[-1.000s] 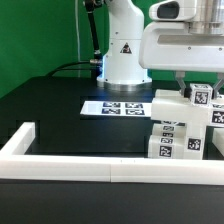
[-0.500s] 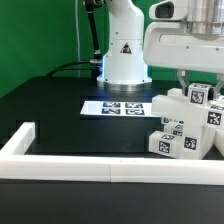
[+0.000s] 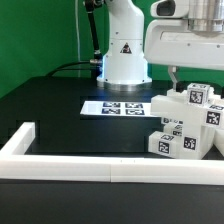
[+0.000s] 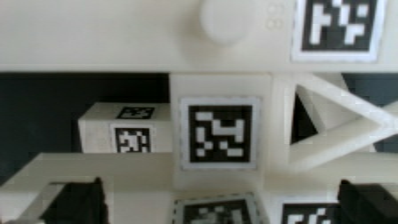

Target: Assemble chair

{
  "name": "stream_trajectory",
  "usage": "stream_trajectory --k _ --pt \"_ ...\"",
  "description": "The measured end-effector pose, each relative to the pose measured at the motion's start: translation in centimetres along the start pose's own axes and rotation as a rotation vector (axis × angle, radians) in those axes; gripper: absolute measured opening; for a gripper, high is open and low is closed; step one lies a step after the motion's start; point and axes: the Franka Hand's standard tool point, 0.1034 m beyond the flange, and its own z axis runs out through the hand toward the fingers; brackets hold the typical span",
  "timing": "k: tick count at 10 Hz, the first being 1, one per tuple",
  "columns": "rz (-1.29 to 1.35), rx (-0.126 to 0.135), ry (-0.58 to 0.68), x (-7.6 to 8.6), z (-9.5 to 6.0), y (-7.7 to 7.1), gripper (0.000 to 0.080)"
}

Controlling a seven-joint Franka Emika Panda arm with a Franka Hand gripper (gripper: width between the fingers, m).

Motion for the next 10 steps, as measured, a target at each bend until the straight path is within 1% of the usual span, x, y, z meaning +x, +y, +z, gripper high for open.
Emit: stream_trajectory --k 1,3,4,9,10 --pt "-0.017 0.005 -0.001 -0.6 -0.6 0.0 0.0649" --pt "-0.049 0.015 -0.001 -0.9 -1.4 0.4 0.0649" --pt "-0.05 0.012 -0.003 -0.9 -1.1 0.4 0.0649" --pt "-0.05 0.009 -0.005 -1.0 -1.0 0.5 0.0649" --pt "-0.061 0.012 -0.009 -1.8 -1.2 0.7 0.0649"
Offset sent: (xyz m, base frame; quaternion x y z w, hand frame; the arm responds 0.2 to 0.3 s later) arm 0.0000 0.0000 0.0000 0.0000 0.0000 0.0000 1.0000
